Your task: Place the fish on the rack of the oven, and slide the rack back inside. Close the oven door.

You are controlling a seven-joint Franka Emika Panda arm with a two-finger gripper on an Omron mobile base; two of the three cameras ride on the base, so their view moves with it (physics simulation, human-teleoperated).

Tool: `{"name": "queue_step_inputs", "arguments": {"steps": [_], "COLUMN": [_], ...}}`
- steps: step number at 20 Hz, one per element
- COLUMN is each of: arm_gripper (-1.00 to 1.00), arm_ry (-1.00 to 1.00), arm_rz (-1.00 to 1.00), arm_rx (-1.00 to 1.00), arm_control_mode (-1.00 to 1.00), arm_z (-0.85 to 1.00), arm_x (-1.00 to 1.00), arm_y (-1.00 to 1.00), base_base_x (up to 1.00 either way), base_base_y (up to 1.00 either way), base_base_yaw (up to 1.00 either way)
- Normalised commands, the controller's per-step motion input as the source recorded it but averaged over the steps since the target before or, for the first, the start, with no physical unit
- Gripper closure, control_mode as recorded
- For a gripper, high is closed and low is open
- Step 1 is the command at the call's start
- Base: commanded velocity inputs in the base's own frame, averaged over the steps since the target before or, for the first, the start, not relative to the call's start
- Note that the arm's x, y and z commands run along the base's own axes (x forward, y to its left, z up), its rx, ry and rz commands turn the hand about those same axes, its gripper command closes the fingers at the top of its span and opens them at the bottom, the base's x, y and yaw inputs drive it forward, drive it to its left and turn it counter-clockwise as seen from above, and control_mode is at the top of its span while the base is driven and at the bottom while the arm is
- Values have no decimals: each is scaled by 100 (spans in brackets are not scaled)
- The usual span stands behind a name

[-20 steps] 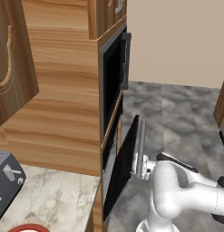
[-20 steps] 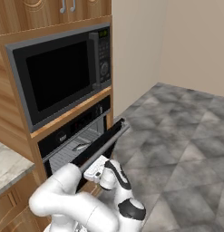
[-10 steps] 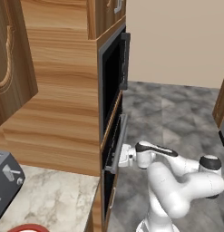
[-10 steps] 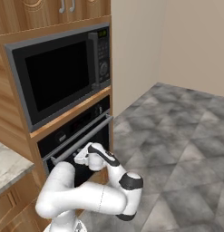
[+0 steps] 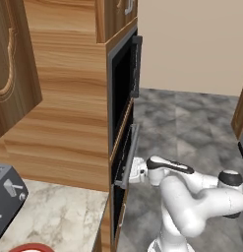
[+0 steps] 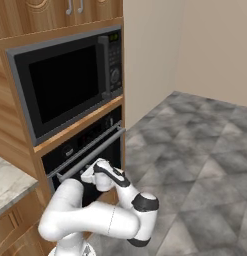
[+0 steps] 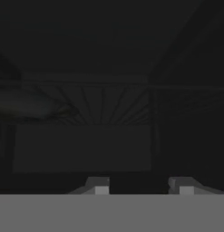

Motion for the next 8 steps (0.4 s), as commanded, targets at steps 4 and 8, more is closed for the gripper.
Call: {"name": "queue_step_inputs", "arguments": {"steps": [4, 8], "arm_gripper": [-100, -100], "arm_ry": [0, 0], "arm_rz": [0, 0], "arm_rx": [0, 0], "arm_control_mode": [-100, -100], "arm_z": [0, 0], "arm_x": [0, 0], "arm_y": [0, 0], "base_base_x": [0, 0], "base_base_y": [0, 0], "base_base_yaw": [0, 0]}}
